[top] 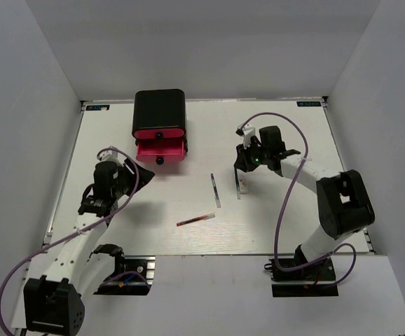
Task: Sort the stationery into containers
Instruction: Grab a piece of stationery with the right arm
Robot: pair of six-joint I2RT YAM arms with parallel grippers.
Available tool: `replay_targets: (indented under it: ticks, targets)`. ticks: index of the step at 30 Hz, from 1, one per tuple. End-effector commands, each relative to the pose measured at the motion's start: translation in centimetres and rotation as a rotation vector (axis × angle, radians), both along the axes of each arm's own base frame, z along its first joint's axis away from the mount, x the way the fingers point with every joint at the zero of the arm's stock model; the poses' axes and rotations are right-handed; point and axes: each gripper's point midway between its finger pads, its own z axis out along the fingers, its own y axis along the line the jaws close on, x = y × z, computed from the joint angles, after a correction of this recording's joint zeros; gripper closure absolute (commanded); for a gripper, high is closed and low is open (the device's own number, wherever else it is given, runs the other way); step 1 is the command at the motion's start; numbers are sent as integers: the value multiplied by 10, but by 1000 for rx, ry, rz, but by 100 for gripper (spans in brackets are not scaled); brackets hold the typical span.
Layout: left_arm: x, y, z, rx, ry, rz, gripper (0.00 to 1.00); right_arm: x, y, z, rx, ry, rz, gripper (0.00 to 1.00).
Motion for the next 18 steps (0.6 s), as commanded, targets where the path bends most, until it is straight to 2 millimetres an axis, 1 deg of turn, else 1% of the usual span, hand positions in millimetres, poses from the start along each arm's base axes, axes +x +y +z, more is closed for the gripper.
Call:
replay_targets:
  ticks: [1,2,3,4,5,6,7,8,9,12,14,16,17,18]
  targets:
    - [-19,6,-4,2,-3,15,33,3,-5,-11,-34,127,-100,72]
    - [-23,8,-7,7,1,23,33,10,-5,-9,-45,124,-127,72]
    - [-25,8,-5,-6,-5,30,33,12,-7,-13,-62,130,-141,72]
    - [-30,8,-11,-16,9,37,33,11,-12,-18,-84,152,-162,72]
    - [-33,8,-8,-18,-6,37,33,16,-12,-23,-94,168,-173,72]
    - [-33,8,-4,-30,-18,42,33,14,-14,-27,-109,184,-176,74]
    - [-35,8,-7,-38,-14,47,32,12,-15,-33,-126,202,-175,74]
    - [-38,8,-11,-36,-5,47,32,12,-15,-33,-125,205,-176,74]
    - [-38,8,-8,-38,-17,47,23,12,-16,-35,-134,208,-180,76]
    - [-38,8,-8,-38,-17,47,23,8,-14,-41,-154,223,-178,76]
    - [-38,8,-10,-37,-8,47,23,9,-18,-49,-183,230,-198,75]
    - [-38,8,-13,-35,3,47,22,7,-15,-51,-184,239,-192,72]
    - [-37,9,-8,-28,-10,42,22,7,-14,-51,-180,240,-187,72]
    - [-37,9,-8,-28,-11,42,22,7,-12,-50,-175,242,-186,70]
